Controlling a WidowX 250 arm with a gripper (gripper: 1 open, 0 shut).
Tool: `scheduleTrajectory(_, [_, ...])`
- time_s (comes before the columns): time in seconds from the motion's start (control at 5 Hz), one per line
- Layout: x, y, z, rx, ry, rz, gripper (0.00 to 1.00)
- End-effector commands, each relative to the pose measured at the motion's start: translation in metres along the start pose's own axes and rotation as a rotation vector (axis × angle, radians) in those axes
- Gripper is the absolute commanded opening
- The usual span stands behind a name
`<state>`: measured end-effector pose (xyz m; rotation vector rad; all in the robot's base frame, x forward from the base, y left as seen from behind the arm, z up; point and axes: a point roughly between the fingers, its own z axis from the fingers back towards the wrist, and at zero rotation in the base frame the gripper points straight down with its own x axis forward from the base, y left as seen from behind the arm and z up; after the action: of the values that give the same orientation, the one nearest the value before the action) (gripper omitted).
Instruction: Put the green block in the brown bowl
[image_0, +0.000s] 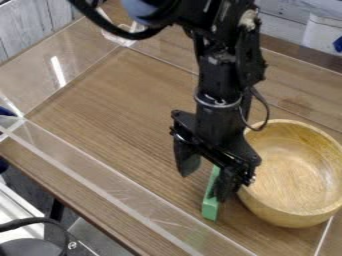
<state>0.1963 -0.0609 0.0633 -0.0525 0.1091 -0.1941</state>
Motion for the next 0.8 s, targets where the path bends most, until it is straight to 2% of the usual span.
scheduleTrajectory(0.0, [0.0053,0.0009,0.0138,-0.004,-0.077,0.005,1.0])
scheduleTrajectory(0.2, [0.0051,0.0035,0.0147,-0.007,-0.091,0.02,1.0])
scheduleTrajectory(0.6, [0.0051,0.0064,0.0121,-0.014,-0.095,0.042,1.0])
